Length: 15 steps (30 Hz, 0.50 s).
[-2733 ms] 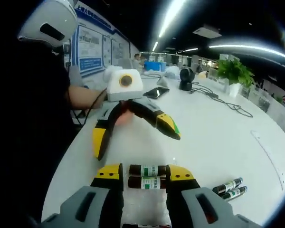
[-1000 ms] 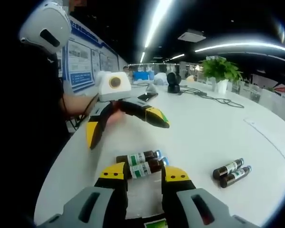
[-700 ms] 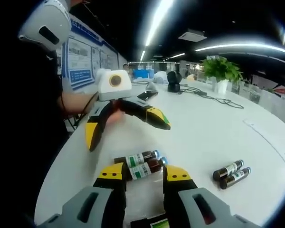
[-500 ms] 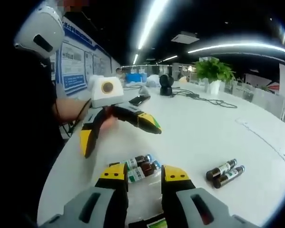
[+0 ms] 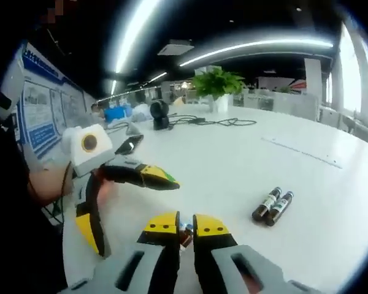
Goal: Grip medicine bottles put into box
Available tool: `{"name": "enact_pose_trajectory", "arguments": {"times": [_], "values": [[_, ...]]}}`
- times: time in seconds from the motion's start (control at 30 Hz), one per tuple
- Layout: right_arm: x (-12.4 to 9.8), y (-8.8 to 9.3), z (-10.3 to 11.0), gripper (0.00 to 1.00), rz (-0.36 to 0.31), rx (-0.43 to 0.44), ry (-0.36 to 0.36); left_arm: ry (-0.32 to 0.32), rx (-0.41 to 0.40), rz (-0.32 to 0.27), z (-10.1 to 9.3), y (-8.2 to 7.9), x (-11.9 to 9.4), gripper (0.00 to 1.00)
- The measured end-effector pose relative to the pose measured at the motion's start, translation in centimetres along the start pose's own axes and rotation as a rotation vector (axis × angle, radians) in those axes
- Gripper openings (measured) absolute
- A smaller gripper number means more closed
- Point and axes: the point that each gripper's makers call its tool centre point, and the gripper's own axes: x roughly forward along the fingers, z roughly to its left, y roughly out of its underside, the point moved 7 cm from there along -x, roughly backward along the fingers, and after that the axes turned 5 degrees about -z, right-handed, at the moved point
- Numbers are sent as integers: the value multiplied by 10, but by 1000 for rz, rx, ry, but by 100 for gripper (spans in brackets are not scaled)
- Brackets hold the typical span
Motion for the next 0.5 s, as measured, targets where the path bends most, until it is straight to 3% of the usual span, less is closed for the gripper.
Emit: {"name": "enact_pose_trajectory", "arguments": {"times": [0.2, 0.33, 0.4, 0.5], "values": [[-3, -5, 7, 4, -24, -9, 154, 5, -8, -26, 1, -2, -2, 65], [-4, 0, 14, 4, -20, 45, 220, 6, -8, -43, 1, -4, -4, 64], [-4, 0, 13, 4, -50, 116, 269, 7, -7, -42, 1, -4, -4, 63], [-3, 8, 18, 4, -38, 129, 323, 26, -7, -43, -2, -4, -4, 63]]}}
